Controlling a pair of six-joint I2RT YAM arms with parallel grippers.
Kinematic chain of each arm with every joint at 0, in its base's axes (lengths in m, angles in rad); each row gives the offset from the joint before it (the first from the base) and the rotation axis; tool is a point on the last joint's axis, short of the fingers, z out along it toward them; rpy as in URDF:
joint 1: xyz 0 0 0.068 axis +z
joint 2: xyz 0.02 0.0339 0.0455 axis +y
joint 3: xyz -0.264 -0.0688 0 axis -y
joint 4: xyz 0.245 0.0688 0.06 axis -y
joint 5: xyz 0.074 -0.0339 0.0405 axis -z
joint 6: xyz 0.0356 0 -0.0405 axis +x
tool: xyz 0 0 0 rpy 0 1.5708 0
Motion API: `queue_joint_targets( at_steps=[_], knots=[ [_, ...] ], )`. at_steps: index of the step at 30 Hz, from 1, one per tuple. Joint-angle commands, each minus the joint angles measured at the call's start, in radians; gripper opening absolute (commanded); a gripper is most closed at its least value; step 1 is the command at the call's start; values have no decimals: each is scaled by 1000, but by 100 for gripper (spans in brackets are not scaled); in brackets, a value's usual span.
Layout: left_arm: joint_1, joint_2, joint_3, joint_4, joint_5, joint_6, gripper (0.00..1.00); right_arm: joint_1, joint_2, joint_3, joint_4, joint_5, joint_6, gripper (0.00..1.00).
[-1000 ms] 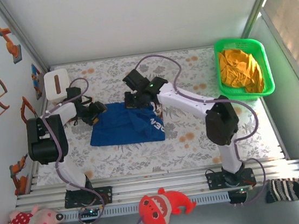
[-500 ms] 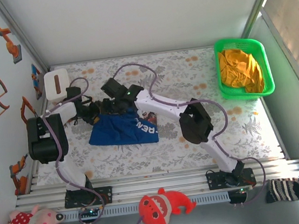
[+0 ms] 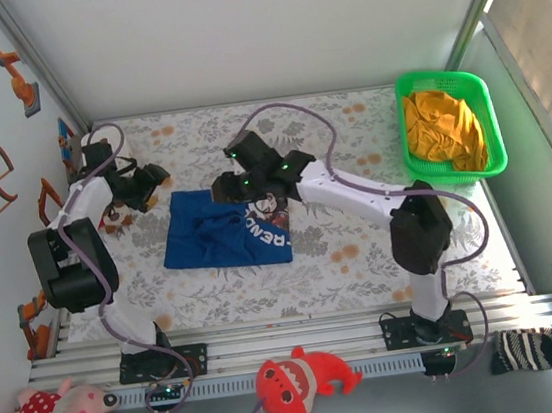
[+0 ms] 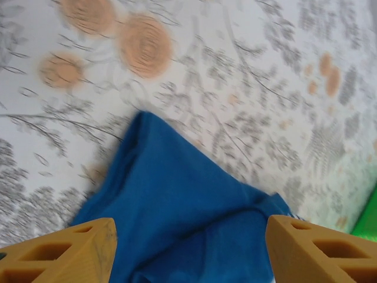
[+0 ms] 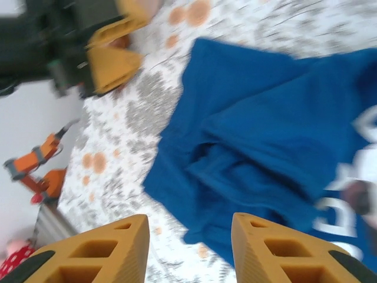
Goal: Fold the inside-out t-shirt
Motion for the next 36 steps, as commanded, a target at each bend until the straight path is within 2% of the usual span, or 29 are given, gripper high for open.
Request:
queue_joint_targets(
  at_steps=[1,7,11,16,20,26,29,33,35,36],
  knots=[
    [-75,-82,-30,-27,62,64,68,-53,-57,-158,21,67,-24,40],
    [-286,-93,-18,-35,-54,235,71,-119,-165,-399,129,74,22,40],
    [-393,-37,32,-51,-164,307,70,-140,-166,-458,157,80,45,39],
    [-484,38,82,-71,-286,375,69,-161,-132,-472,159,106,59,39],
    [-547,79,102,-71,-363,425,69,-180,-92,-465,174,88,58,43],
    [-615,152,146,-87,-485,468,68,-191,-30,-447,209,52,66,43],
    [-621,188,159,-103,-517,468,58,-191,8,-440,230,33,85,43],
    [-618,210,165,-116,-568,468,18,-191,47,-450,271,16,118,42],
    [-616,207,173,-122,-584,468,1,-192,63,-451,287,7,133,38],
    [-614,200,175,-121,-587,468,0,-191,69,-451,291,5,138,35]
  ],
)
